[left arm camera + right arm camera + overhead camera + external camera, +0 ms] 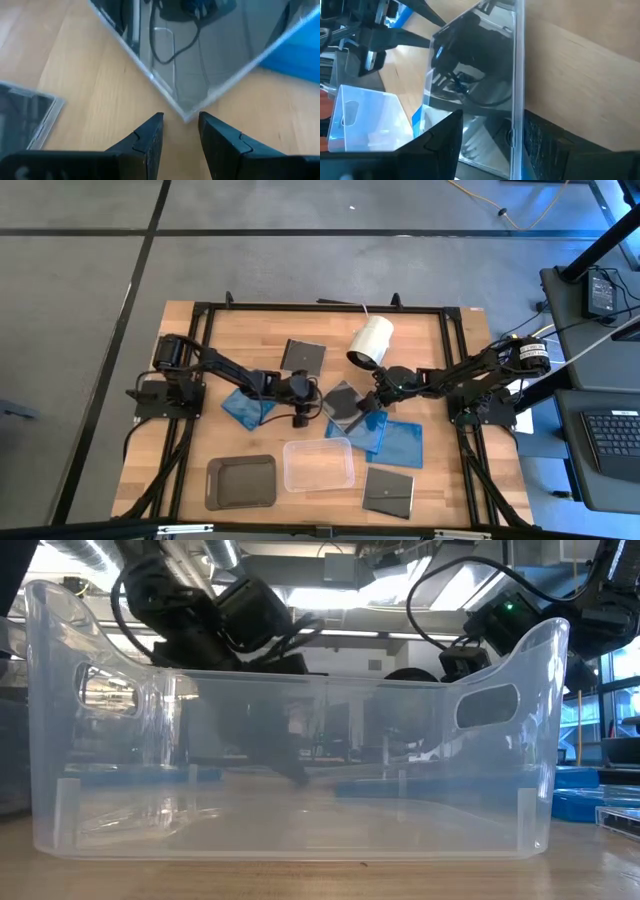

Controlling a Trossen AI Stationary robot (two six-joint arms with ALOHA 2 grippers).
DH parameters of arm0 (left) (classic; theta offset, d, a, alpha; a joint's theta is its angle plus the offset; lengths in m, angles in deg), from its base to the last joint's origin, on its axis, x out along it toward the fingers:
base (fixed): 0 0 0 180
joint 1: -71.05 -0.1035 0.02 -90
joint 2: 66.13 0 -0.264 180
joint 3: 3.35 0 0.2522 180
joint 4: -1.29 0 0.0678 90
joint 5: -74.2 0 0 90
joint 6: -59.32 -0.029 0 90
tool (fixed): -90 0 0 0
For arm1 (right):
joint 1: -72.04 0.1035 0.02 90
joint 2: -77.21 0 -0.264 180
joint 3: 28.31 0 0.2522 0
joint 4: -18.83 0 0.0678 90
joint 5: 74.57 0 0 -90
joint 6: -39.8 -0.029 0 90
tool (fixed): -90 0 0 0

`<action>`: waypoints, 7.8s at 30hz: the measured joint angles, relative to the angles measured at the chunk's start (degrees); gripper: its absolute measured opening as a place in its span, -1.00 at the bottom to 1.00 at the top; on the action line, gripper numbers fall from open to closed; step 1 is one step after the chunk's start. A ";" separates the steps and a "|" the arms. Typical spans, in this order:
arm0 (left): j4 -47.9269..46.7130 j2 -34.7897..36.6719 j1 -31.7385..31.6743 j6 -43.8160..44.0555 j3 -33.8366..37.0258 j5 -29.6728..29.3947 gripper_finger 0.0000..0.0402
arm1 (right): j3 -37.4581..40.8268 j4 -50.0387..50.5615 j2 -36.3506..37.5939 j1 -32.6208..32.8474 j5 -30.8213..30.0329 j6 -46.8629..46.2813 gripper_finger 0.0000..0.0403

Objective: Pick & place jewel cases by type
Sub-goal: Put the middle black CD case into the transparent bin

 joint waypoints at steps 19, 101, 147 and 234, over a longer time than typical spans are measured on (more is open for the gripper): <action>5.92 -2.40 -0.71 2.40 -0.03 -0.73 -0.39 | 0.02 -5.77 0.00 0.00 -0.52 1.70 -0.02; 6.62 3.44 -0.73 -7.74 -0.01 -7.56 -0.39 | -0.09 -8.84 0.04 0.00 4.85 -1.48 -0.85; -10.09 51.61 -0.71 13.79 23.36 -8.81 -0.39 | -34.33 24.64 0.06 2.68 30.02 43.51 -0.87; -10.58 51.56 -0.73 11.78 23.86 -11.72 -0.39 | -72.63 73.35 -27.50 15.80 17.49 52.61 -0.55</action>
